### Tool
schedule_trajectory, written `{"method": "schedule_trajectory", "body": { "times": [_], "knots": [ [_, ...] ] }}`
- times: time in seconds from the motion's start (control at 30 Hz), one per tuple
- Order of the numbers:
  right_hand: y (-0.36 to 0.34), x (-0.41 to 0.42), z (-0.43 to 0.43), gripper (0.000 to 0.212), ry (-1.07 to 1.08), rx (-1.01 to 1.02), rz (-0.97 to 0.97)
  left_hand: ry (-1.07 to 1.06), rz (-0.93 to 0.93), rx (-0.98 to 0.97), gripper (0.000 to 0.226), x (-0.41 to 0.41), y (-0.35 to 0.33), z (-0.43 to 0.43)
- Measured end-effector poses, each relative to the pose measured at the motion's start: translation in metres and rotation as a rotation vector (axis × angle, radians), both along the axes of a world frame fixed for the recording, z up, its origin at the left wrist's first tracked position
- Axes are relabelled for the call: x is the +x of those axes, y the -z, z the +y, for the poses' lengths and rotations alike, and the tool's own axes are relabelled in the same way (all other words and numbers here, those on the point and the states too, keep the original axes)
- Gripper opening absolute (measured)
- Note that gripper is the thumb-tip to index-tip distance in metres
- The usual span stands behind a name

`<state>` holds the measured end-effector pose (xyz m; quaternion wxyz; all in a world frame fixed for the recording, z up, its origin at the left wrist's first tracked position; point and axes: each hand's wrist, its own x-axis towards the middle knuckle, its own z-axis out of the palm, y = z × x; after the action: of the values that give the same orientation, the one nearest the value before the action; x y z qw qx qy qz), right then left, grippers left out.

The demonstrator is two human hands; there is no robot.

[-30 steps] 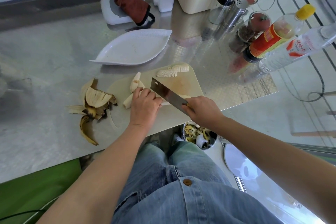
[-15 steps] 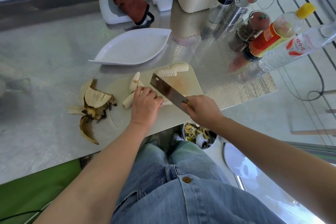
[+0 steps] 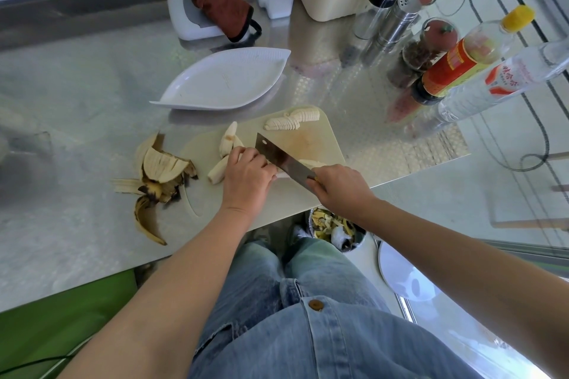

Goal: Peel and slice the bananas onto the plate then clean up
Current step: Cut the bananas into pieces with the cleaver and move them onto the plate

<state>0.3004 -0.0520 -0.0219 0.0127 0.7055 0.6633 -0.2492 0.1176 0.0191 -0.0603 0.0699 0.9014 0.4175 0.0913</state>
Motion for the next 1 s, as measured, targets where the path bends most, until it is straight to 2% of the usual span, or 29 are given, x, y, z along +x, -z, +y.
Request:
{"method": "schedule_trajectory", "body": {
  "times": [0.3,1.0],
  "knots": [
    [-0.004,0.001,-0.002,0.028,0.044,0.055,0.071,0.004,-0.021,0.006,0.005,0.000,0.000,0.000],
    [0.006,0.000,-0.005,0.027,0.024,0.006,0.009,-0.003,0.003,-0.001,0.004,0.001,0.001,-0.001]
  ]
}}
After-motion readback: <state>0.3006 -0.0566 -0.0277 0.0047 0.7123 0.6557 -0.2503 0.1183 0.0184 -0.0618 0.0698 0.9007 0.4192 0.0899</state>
